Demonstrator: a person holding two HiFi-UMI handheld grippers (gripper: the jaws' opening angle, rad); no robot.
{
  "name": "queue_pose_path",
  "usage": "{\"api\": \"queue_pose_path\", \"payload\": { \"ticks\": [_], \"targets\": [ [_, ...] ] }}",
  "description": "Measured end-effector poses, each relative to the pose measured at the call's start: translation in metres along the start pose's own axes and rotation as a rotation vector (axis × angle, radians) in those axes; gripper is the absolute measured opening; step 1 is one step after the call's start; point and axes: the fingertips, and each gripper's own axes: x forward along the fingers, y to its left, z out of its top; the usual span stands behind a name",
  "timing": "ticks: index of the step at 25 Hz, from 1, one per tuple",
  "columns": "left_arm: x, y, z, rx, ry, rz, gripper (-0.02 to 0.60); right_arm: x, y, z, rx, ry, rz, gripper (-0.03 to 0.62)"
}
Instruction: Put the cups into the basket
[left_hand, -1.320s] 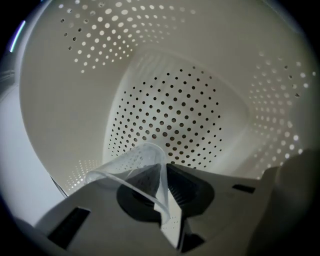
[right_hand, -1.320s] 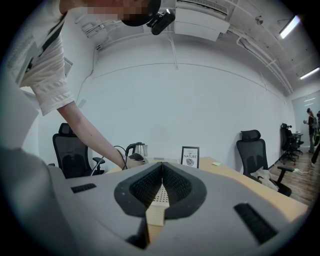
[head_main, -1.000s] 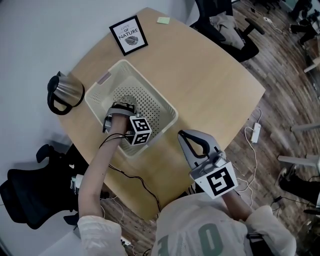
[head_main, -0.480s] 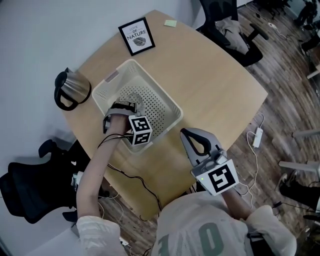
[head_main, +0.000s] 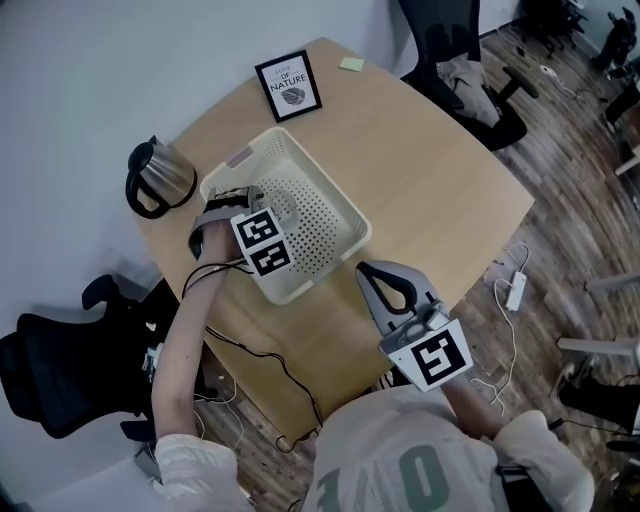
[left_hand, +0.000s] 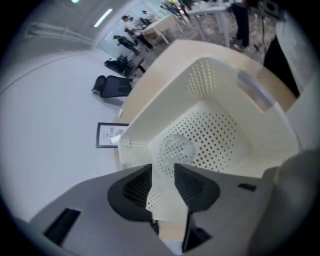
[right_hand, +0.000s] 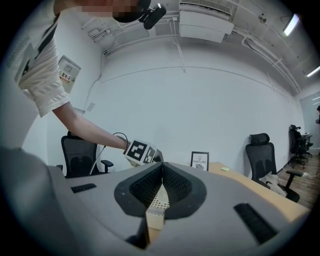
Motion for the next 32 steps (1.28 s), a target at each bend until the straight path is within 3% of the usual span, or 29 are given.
{"api": "queue_pose_path", "payload": {
  "ticks": [6, 8, 12, 16, 19, 22, 24, 32],
  "targets": [
    [-0.075, 0.042, 0.014, -0.498, -0.311, 0.095, 0.143, 0.001, 0.011, 0.015, -0.023, -0.039, 0.025, -0.002],
    [-0.104, 0.047, 0.013, -0.637, -0.417, 0.147, 0.098, 0.002, 0.014, 0.018, -0.03, -0.045, 0.032, -0.002],
    [-0.17, 0.047, 0.016, -0.892, -0.674, 0.211, 0.021, 0.004, 0.021, 0.023, -0.037, -0.057, 0.048, -0.002],
    [-0.233, 0.039, 0.007, -1.175, -0.982, 0.27, 0.009, 0.005, 0.027, 0.025, -0.028, -0.062, 0.055, -0.002],
    [-0.272, 0.019, -0.008, -1.36, -1.157, 0.389, 0.009, 0.005, 0.031, 0.024, -0.016, -0.058, 0.058, -0.002],
    [-0.3, -0.013, -0.014, -1.392, -1.159, 0.589, 0.009, 0.005, 0.035, 0.026, 0.003, -0.067, 0.061, -0.002],
    [-0.313, -0.034, -0.01, -1.382, -1.141, 0.681, 0.009, 0.004, 0.037, 0.025, 0.013, -0.06, 0.064, -0.002],
    [-0.321, -0.071, 0.021, -1.347, -1.124, 0.699, 0.009, 0.004, 0.051, 0.016, 0.003, -0.021, 0.097, -0.002]
  ]
}}
